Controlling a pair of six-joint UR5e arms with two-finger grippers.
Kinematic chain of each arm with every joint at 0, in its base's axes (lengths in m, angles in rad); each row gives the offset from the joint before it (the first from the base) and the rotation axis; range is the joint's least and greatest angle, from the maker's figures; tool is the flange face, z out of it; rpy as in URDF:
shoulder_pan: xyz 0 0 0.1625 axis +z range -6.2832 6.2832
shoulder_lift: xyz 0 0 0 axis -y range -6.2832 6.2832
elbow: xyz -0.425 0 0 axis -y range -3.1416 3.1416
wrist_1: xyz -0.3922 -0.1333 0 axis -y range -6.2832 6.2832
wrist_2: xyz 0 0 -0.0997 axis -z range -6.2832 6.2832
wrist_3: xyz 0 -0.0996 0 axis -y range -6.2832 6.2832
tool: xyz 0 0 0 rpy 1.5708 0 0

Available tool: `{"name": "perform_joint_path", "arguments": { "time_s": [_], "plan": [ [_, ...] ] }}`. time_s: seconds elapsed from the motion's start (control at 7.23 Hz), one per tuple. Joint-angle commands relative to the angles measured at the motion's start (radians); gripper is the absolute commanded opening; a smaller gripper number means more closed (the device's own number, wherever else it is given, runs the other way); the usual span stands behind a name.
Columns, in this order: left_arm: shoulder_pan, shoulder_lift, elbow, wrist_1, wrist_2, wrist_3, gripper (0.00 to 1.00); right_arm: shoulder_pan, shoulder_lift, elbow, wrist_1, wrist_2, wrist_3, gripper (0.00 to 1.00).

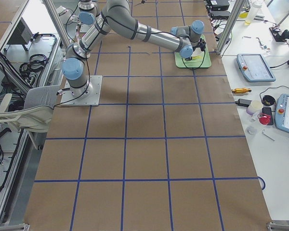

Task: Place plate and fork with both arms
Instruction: 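Lift the fork with the right gripper and set it on the tray beside the plate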

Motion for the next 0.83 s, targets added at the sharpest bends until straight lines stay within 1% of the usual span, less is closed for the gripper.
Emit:
{"name": "perform_joint_path", "arguments": {
  "time_s": [0.0, 0.14, 0.28, 0.42, 0.55, 0.69],
  "plan": [
    [0.0, 0.007, -0.006, 0.001, 0.0, -0.004, 1.0, -0.001, -0.008, 0.009, -0.006, -0.006, 0.011, 1.0],
    [0.0, 0.007, -0.006, 0.001, 0.0, -0.007, 1.0, -0.001, -0.014, 0.009, -0.005, -0.006, 0.014, 1.0],
    [0.0, 0.01, -0.004, 0.001, 0.0, -0.007, 1.0, -0.001, -0.045, 0.017, 0.006, -0.011, 0.017, 1.0],
    [0.0, 0.013, 0.002, 0.002, -0.001, -0.009, 1.0, -0.001, -0.132, 0.061, 0.067, -0.053, 0.005, 1.0],
    [0.0, 0.014, 0.003, 0.004, -0.003, -0.009, 1.0, -0.001, -0.245, 0.104, 0.189, -0.119, 0.0, 1.0],
    [0.0, 0.016, 0.003, 0.014, -0.001, -0.009, 1.0, -0.001, -0.342, 0.124, 0.324, -0.138, 0.0, 1.0]
  ]
}}
